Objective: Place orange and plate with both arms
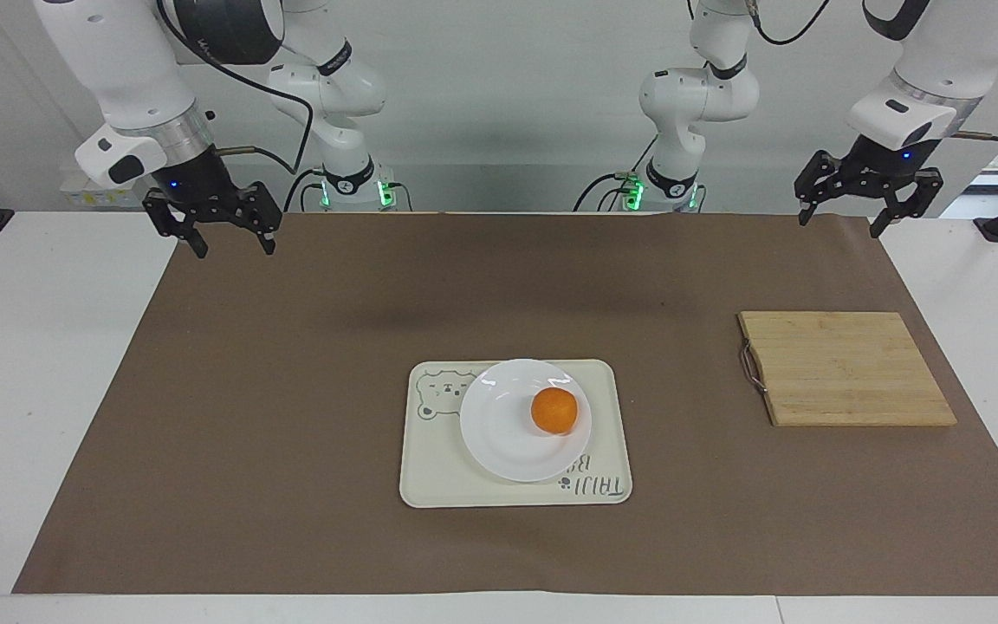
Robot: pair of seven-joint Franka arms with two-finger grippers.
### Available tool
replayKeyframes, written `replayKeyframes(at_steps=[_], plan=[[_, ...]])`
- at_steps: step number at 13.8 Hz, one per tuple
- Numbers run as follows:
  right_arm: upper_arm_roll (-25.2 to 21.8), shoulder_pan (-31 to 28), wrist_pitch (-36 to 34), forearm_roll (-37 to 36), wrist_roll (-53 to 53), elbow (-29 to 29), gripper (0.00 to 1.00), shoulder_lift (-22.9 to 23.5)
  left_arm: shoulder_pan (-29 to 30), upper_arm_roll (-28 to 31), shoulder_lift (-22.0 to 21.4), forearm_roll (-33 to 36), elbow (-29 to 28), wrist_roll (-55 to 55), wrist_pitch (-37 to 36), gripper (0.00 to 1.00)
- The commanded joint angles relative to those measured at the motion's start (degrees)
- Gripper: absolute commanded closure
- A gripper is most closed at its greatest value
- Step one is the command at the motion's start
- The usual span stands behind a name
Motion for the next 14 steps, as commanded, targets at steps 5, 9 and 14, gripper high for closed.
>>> replayKeyframes(at_steps=[5, 9, 14], plan=[[1.02, -0.93, 0.42, -1.12, 1.11, -2.61, 0.0, -1.89, 0.53, -0.23, -0.52, -0.22, 0.16, -0.31, -0.36, 0.0], [1.02, -0.75, 0.06, -1.12, 1.28, -2.52, 0.0, -1.89, 0.44, -0.23, -0.52, -0.22, 0.07, -0.31, -0.27, 0.0], [0.93, -0.84, -1.08, -1.38, 1.28, -2.52, 0.0, -1.98, 0.53, -0.23, -0.52, -0.22, 0.07, -0.31, -0.45, 0.0]])
